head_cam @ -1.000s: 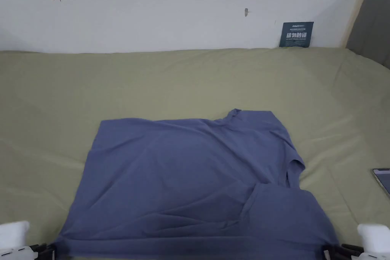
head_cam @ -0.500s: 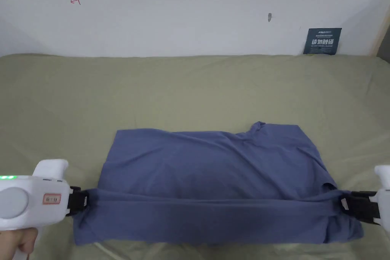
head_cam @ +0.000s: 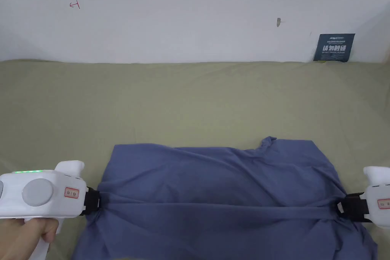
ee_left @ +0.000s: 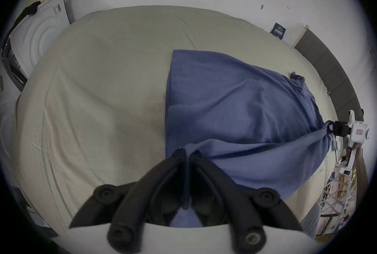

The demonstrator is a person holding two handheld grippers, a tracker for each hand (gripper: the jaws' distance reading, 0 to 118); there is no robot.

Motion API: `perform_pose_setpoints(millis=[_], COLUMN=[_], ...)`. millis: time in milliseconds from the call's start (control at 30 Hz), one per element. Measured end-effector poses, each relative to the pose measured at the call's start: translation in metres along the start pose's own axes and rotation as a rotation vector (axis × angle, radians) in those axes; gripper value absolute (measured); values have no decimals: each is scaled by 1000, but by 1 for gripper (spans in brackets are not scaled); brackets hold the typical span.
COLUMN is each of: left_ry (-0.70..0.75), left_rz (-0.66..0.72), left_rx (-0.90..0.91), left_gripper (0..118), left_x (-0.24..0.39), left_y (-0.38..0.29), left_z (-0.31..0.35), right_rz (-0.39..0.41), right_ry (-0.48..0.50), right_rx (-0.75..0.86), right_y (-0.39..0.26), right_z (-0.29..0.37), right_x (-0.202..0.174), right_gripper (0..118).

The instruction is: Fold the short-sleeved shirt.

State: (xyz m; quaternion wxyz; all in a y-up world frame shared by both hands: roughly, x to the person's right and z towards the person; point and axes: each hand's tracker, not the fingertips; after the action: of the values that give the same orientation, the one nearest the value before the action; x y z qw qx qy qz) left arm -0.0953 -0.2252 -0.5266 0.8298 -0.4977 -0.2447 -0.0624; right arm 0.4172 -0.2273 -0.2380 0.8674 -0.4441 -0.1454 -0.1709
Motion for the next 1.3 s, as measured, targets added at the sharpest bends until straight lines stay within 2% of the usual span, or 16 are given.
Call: perform_pose_setpoints(millis=[67, 100, 200, 267, 367, 600, 633, 667, 700, 733, 767, 933, 1067, 1133, 1200, 1300], left_ry=[-2, 10, 13, 3, 58, 47, 74, 81, 72, 63, 66, 98, 92, 27, 89, 80], left_rz=[-9, -13, 22, 23, 12, 42, 43, 56, 73, 107, 108, 85, 44, 22, -20, 1], left_rx=[29, 39, 93, 106, 178, 122, 114, 111, 110, 73, 38, 12, 13, 24, 24, 20], left_gripper=[107, 118, 115, 103, 5, 1, 5, 30, 89, 115, 116, 99, 7, 6, 6, 6], left_x=[1, 1, 2, 4, 12, 14, 11, 9, 5, 1, -2, 3, 17, 23, 29, 29], left_y=[-6, -9, -26, -38, -62, -99, -96, -95, -93, -91, -89, -80, -80, -80, -78, -77], left_z=[7, 10, 28, 43, 64, 54, 51, 47, 42, 34, 27, 1, 4, 9, 10, 11], right_rz=[-23, -42, -92, -89, -37, -35, -29, -29, -41, -59, -60, -57, -62, -71, -81, -85], right_ry=[16, 1, 41, 28, 8, -8, -18, -23, -19, -11, -11, -26, -33, -27, -15, 18], right_rx=[21, 28, 94, 93, 175, 185, 180, 179, 173, 166, 161, 143, 135, 136, 133, 97], right_y=[-5, -11, -26, -40, -65, -105, -107, -109, -108, -109, -109, -108, -107, -106, -103, -98], right_z=[7, 12, 31, 44, 66, 74, 72, 70, 68, 66, 65, 50, 42, 41, 39, 28], right_x=[2, 1, 2, -2, -14, -27, -27, -26, -25, -22, -22, -12, -4, 0, 1, 1], right_gripper=[95, 106, 105, 100, 4, 2, 2, 2, 2, 3, 2, 3, 3, 27, 83, 96])
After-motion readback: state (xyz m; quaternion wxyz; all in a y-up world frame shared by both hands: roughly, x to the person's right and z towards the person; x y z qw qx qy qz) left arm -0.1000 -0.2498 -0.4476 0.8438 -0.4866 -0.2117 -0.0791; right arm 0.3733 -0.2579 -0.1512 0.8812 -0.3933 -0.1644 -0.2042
